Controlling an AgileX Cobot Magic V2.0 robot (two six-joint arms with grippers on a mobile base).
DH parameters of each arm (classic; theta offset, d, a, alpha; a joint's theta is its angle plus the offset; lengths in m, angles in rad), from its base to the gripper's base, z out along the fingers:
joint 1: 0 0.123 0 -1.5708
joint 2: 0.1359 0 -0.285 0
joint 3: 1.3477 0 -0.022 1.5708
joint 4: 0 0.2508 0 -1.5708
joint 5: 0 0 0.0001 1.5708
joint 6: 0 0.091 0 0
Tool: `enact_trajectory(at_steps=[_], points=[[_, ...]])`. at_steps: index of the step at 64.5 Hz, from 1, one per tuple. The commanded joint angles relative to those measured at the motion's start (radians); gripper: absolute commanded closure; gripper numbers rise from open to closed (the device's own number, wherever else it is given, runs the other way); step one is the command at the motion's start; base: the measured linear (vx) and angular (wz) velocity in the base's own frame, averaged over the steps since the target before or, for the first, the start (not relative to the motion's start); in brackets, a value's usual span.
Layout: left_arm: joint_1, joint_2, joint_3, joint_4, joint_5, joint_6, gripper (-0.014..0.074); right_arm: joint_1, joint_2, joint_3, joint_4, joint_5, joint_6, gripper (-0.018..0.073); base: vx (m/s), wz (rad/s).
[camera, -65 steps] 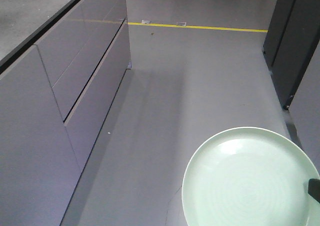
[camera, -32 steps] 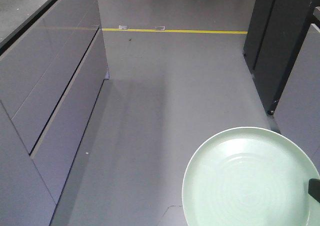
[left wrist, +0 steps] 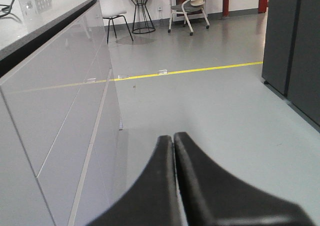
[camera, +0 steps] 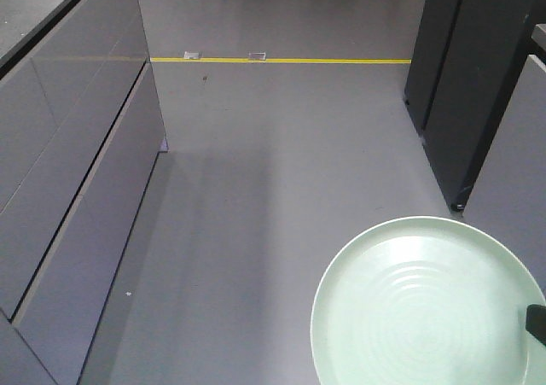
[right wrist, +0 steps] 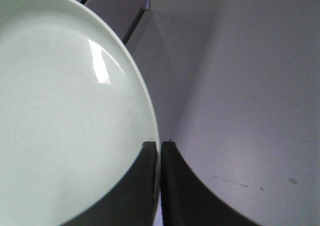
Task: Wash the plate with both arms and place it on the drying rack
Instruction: 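Drive along the aisle toward the sink counter holding the plate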
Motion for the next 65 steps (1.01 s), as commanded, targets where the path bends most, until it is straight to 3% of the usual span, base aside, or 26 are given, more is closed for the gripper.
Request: enact_trajectory(at_steps=[1,65], points=[[-0.004,-0.015,-0.022,-0.006,-0.072,-0.006,0.0603,-0.007,0.006,-0.026,0.038,-0.051,-0.001,0.0561,0.23,-0.01],[-0.004,-0.015,-0.022,-0.006,-0.072,-0.006,0.0603,-0.007,0.006,-0.026,0.038,-0.051,-0.001,0.0561,0.2,-0.05]])
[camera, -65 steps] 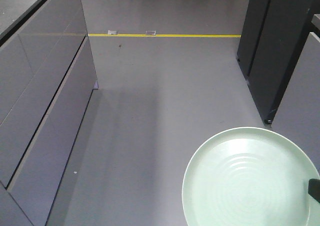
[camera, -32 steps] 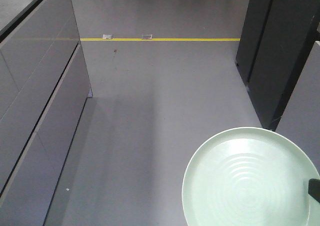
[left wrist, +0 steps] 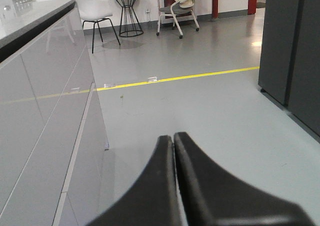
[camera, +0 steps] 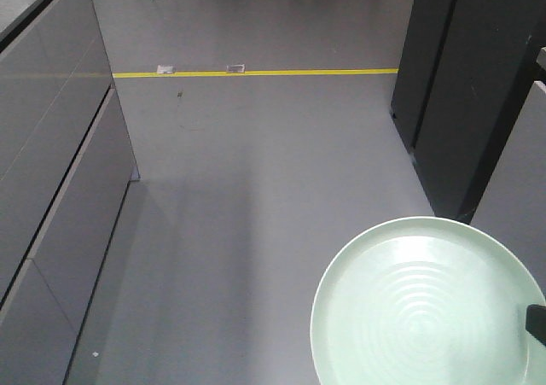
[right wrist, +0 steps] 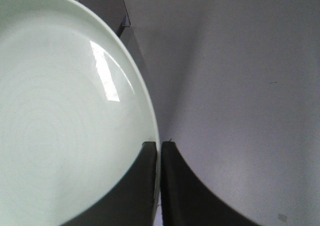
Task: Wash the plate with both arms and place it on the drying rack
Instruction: 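Drive along the aisle toward the sink counter holding the plate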
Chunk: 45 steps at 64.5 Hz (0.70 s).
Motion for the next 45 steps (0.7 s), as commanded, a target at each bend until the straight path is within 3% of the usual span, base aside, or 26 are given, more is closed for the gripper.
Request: enact_trajectory(at_steps=[1,45], points=[[-0.004,-0.015,-0.022,-0.006,-0.072,-0.006,0.0603,-0.007,0.006,-0.026,0.038,-0.052,-0.001,0.0561,0.16,-0.06],[-0.004,-0.015,-0.022,-0.006,-0.072,-0.006,0.0603,-0.007,0.006,-0.026,0.038,-0.052,-0.001,0.0561,0.14,-0.1]])
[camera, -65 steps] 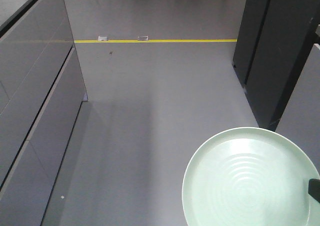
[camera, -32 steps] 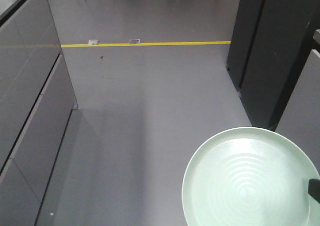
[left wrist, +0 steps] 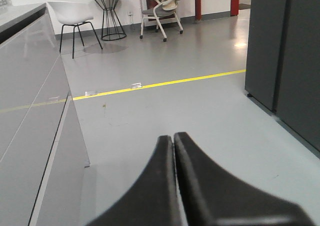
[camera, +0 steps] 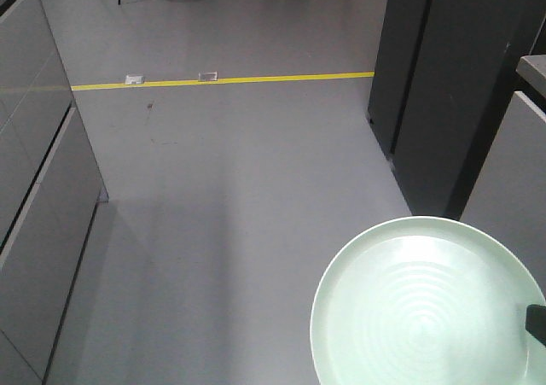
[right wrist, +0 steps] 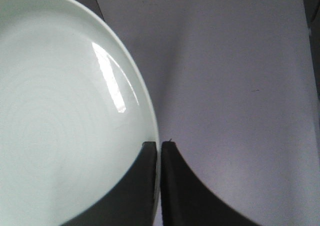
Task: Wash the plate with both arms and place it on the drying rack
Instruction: 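Drive along the aisle toward the sink counter holding the plate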
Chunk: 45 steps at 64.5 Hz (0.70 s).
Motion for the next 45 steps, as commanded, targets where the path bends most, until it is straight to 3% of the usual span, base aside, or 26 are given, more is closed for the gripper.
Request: enact_trajectory(at_steps=[1,45], points=[[-0.004,-0.015,-0.022,-0.006,-0.072,-0.006,0.0603,-0.007,0.006,-0.026,0.038,-0.052,-0.001,0.0561,0.13,-0.1],[-0.004,-0.015,-0.022,-0.006,-0.072,-0.006,0.0603,-0.007,0.006,-0.026,0.038,-0.052,-0.001,0.0561,0.12,-0.14]])
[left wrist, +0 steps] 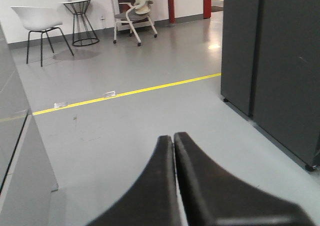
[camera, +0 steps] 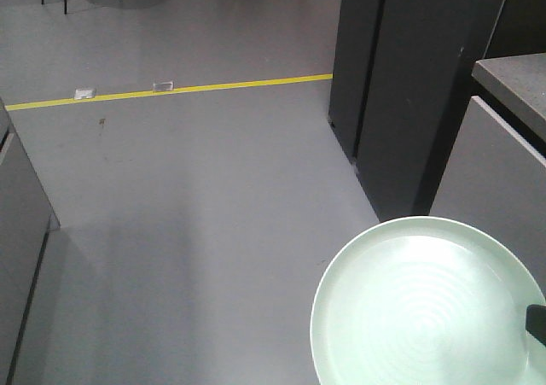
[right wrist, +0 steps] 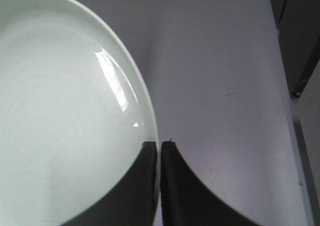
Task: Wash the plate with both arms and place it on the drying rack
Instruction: 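Drive along the aisle toward the sink counter holding the plate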
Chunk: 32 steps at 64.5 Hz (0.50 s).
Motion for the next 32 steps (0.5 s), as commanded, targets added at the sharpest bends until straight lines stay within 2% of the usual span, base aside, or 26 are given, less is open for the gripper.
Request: enact_trajectory(at_steps=[1,32], points=[[-0.004,-0.015,-0.022,-0.006,-0.072,-0.006,0.0603,-0.007,0.006,-0.026,0.038,-0.052,-0.001,0.0561,0.08,-0.2],[-0.004,-0.015,-0.022,-0.006,-0.072,-0.006,0.0603,-0.007,0.006,-0.026,0.038,-0.052,-0.001,0.0561,0.06,-0.22]])
